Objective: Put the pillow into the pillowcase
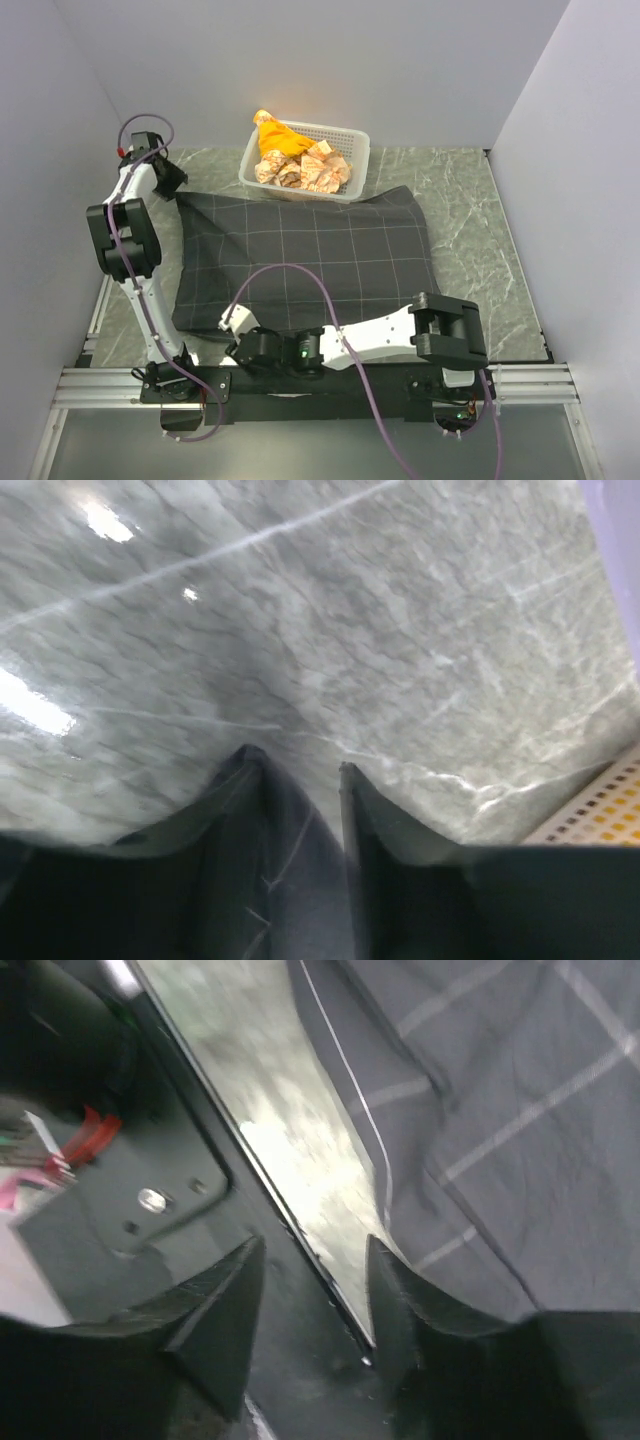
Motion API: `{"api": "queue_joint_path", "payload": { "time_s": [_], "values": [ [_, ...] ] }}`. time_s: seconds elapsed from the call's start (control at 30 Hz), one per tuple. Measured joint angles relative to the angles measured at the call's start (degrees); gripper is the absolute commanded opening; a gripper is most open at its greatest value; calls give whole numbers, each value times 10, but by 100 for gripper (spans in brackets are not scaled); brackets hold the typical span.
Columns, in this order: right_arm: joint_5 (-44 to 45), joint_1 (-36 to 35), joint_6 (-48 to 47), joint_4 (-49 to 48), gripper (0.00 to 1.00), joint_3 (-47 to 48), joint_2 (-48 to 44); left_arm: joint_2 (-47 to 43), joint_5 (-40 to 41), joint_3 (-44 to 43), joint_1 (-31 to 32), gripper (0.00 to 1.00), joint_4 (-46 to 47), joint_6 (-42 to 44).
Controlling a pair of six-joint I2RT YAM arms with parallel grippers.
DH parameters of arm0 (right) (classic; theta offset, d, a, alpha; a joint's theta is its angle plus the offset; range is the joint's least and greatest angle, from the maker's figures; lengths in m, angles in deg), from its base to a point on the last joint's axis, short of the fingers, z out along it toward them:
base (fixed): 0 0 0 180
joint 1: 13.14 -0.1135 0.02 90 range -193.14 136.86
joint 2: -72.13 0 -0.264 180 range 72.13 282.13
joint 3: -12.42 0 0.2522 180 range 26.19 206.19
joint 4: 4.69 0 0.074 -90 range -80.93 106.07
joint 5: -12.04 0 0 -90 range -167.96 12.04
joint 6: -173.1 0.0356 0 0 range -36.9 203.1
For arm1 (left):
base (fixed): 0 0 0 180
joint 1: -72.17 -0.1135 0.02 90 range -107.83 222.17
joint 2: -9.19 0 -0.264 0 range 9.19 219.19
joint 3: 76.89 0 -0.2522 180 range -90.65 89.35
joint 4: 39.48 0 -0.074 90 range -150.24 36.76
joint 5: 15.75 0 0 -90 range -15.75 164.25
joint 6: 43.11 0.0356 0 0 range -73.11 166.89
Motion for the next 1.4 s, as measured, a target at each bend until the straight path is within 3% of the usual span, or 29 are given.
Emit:
{"api": "queue_joint_path", "payload": {
  "time_s": [0.07,0.27,0.5,0.63,0.8,0.97,1.13,1.27,1.4],
  "values": [
    [-4,0,-8,7,57,20,-1,-1,0,2,-4,74,0,-2],
    [13,34,14,52,59,35,-51,-71,14,73,-7,77,0,-13],
    [56,232,99,125,68,-28,-198,-257,23,219,20,82,32,-31],
    [68,372,117,146,71,-72,-269,-342,38,294,102,81,62,-43],
    [48,486,127,145,71,-100,-246,-375,56,375,256,73,105,-70],
    [33,456,157,97,70,-195,-230,-404,96,485,361,65,120,-105],
    [66,352,188,80,70,-212,-240,-471,149,579,384,47,141,-143],
    [60,296,207,93,75,-198,-233,-536,185,617,382,48,117,-144],
    [42,305,218,103,75,-193,-240,-563,179,621,358,52,94,-126]
  ]
}}
